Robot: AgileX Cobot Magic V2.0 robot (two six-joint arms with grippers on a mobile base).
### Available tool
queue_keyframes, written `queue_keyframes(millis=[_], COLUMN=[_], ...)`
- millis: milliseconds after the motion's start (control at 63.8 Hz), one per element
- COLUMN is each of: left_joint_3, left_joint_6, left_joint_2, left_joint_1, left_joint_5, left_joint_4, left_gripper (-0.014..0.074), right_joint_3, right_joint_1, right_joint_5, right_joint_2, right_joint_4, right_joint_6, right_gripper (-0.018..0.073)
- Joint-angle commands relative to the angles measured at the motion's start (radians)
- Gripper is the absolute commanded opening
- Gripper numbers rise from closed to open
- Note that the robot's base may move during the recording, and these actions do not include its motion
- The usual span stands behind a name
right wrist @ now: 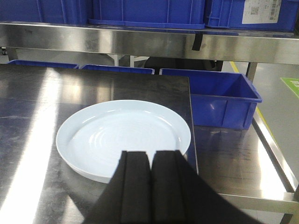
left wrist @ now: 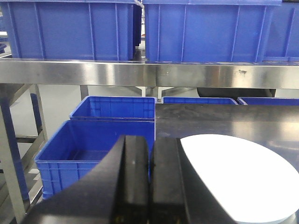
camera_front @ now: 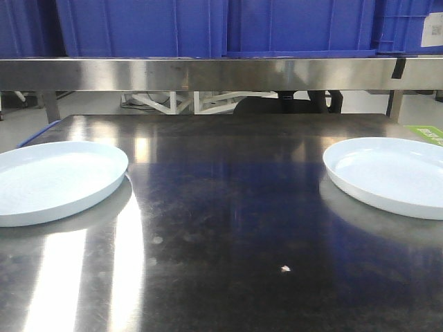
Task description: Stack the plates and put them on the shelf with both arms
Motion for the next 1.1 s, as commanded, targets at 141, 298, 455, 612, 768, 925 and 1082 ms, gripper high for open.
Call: queue_keyframes(millis=[141,298,455,612,768,925,1082], left_joint_3=[0.004,0.002,-0.025,-0.099,-0.17,-0.238,-0.33], left_joint_6=[-0.007,-0.009,-0.009,-0.009,-0.009,-0.009,-0.009], left_joint_2=[-0.022,-0.015,0.035,0.13,0.26,0.408,0.582], left_joint_1=[0.002,0.002,0.002,0.002,0.002,0.002,0.002], left_joint_5=[-0.074,-0.065,-0.04,-0.018,-0.016,0.0,0.099], left_joint_4=[-0.006,-0.011,-0.014,-0.014,-0.014,-0.056,-0.06], left_gripper=[0.008,0.008,0.0083,0.0088,0.0088,0.0088,0.0088], right_joint_3=[0.001,0.001,0.001,0.001,0.001,0.001,0.001], right_joint_1=[-0.005,-0.005,-0.005,-0.005,-0.005,-0.005,-0.005], right_joint_5=[-0.088,-0.088,-0.088,-0.088,-0.088,-0.088,-0.088], right_joint_2=[-0.019,-0.019,-0.019,-0.019,-0.019,-0.019,-0.019], right_joint_4=[-0.011,-0.011,-0.011,-0.011,-0.011,-0.011,-0.011], right_joint_6=[-0.002,-0.002,-0.002,-0.002,-0.002,-0.002,-0.002], right_gripper=[0.0056,0.0056,0.0056,0.0056,0.0056,0.0056,0.0056])
